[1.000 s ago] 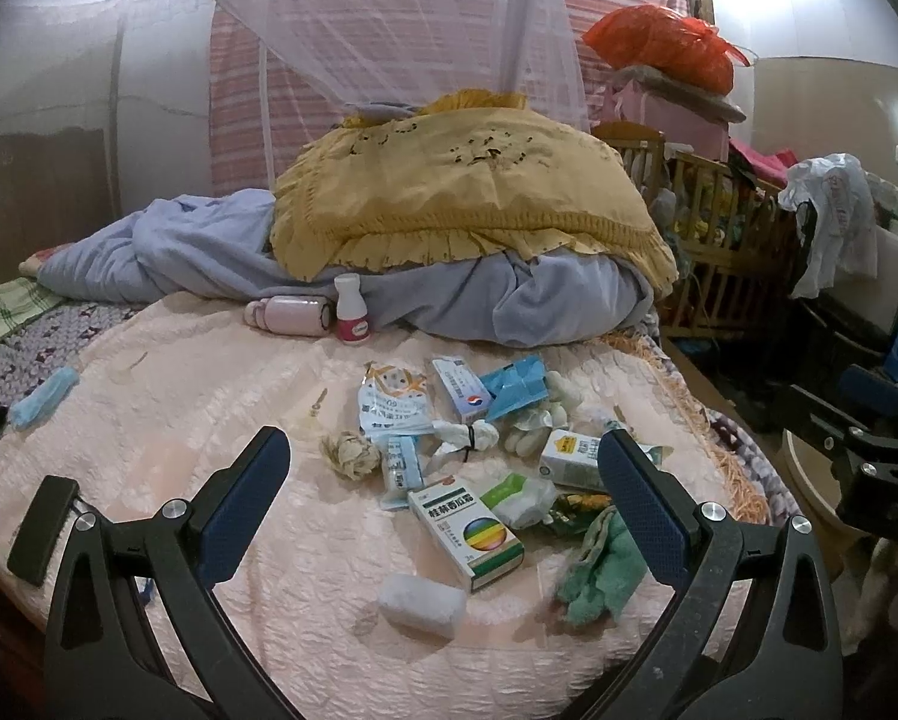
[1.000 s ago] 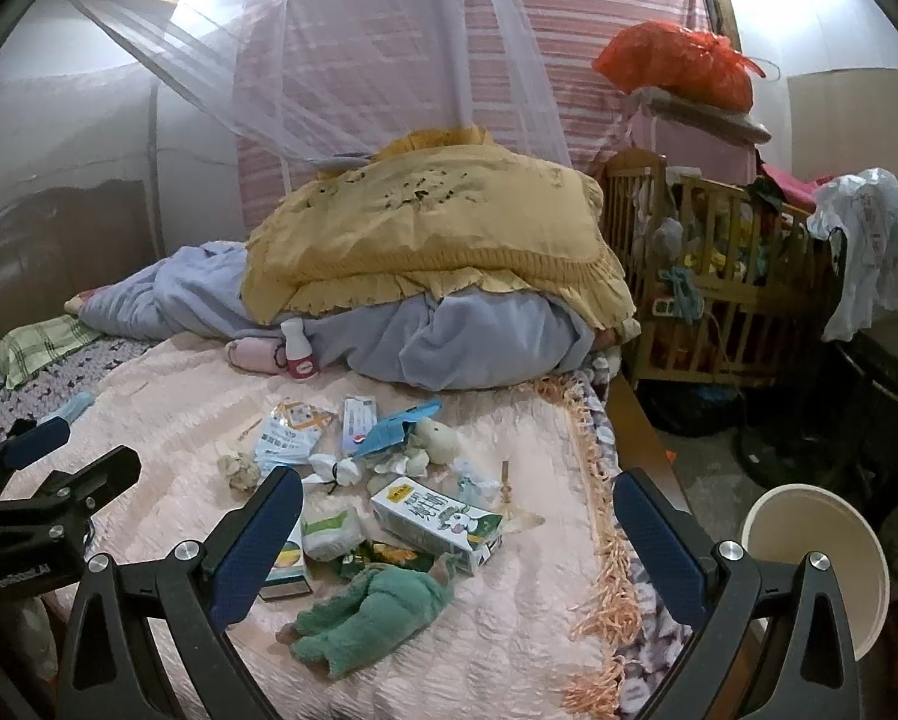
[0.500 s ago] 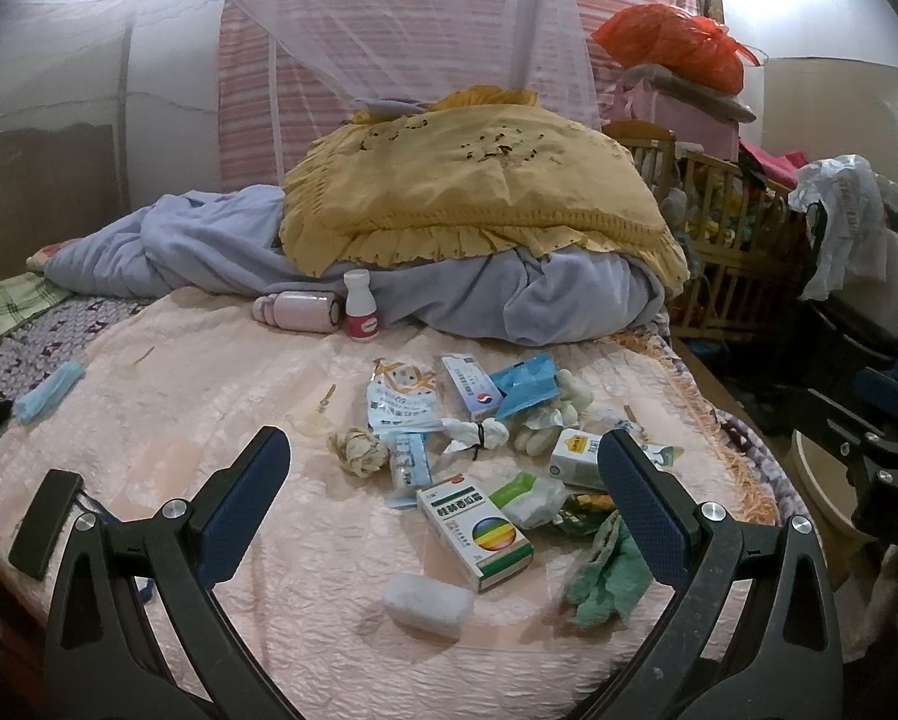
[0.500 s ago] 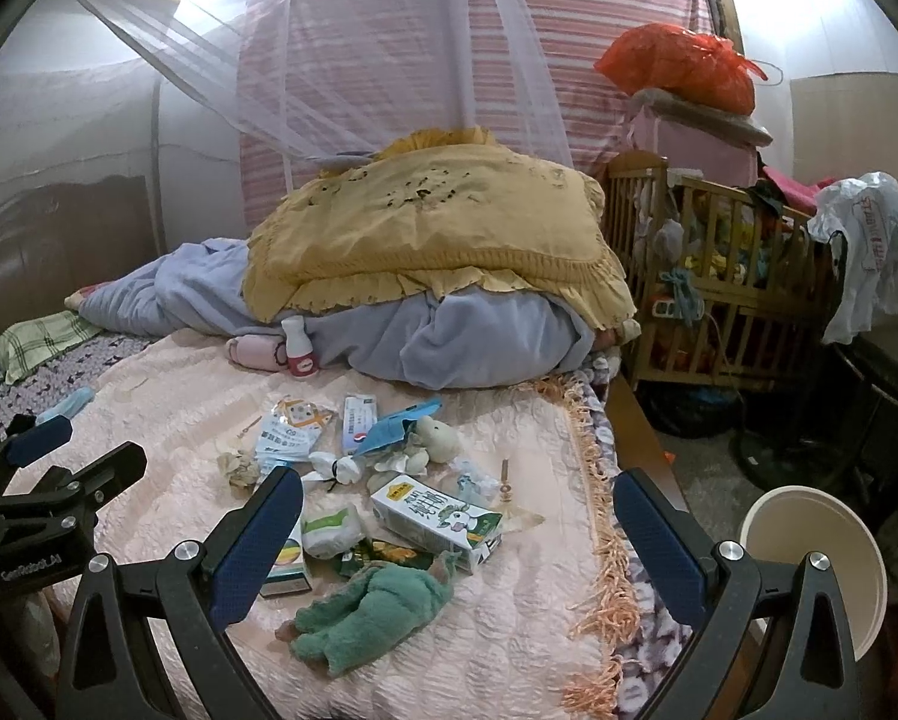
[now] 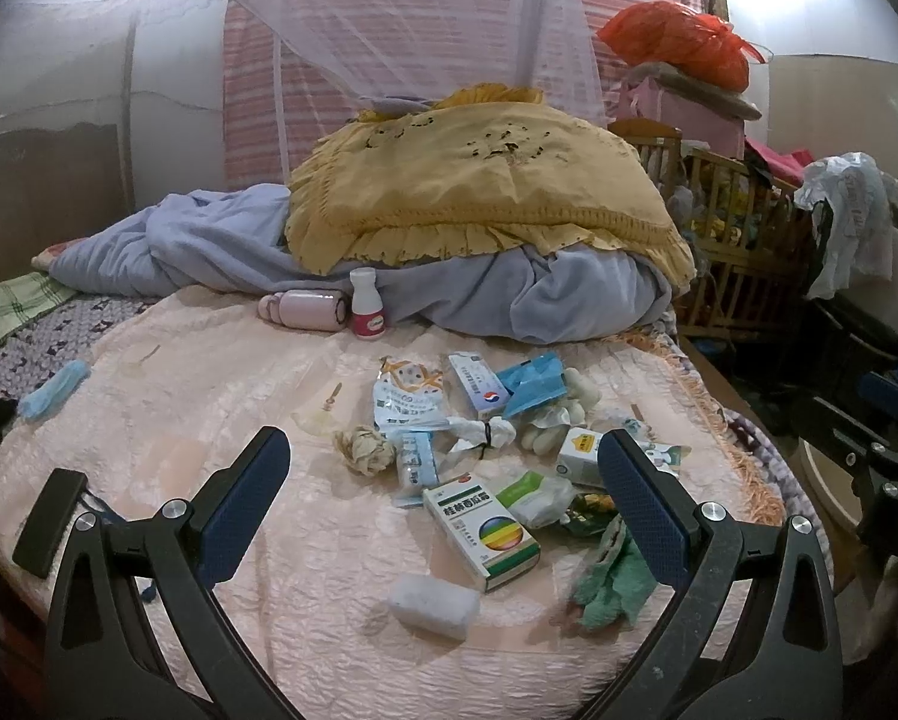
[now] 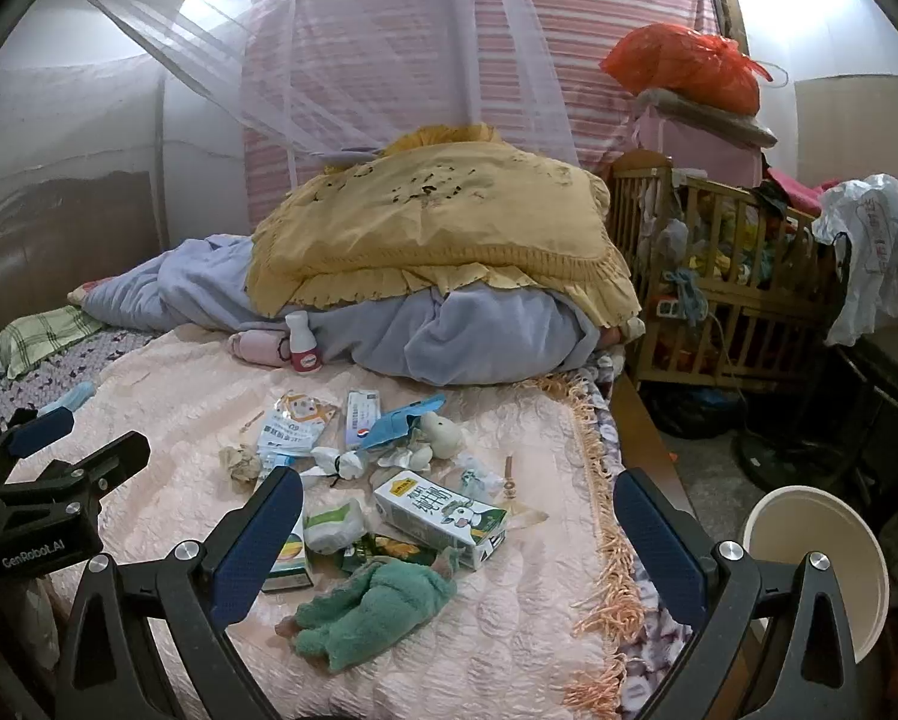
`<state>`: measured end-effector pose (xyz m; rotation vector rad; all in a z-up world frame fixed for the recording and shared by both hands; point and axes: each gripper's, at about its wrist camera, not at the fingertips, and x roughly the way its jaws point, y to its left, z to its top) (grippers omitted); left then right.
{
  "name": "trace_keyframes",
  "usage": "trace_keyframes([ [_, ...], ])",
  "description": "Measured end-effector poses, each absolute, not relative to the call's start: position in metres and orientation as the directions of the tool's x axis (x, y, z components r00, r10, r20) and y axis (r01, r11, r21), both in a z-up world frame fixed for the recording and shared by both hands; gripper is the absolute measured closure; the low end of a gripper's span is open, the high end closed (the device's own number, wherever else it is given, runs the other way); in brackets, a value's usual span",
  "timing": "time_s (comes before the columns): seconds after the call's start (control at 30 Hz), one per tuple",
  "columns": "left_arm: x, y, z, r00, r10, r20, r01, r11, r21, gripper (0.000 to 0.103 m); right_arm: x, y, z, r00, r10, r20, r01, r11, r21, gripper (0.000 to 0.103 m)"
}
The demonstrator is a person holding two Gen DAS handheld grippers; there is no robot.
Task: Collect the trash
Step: 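Move both grippers over the clutter of items on the bed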
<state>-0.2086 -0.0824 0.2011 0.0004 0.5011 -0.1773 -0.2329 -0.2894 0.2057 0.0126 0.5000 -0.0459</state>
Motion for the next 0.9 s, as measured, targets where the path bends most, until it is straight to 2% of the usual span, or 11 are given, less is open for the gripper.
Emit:
trace_keyframes([
  [0.67, -0.209, -0.083, 0.198, 0.862, -0.163, -0.480, 0.165, 0.986, -0.039, 0.001, -0.233, -0.291, 0.203, 0.876, -0.006, -0.483, 0.018, 1.000, 0.021, 0.000],
  [0.9, -0.206, -0.080, 0.189, 0.851, -0.167, -0.498, 0.165, 0.985, -0.047, 0.001, -0.232, -0.285, 0.200, 0.873, -0.026, -0.488, 0.018, 1.000, -0.020, 0.000],
])
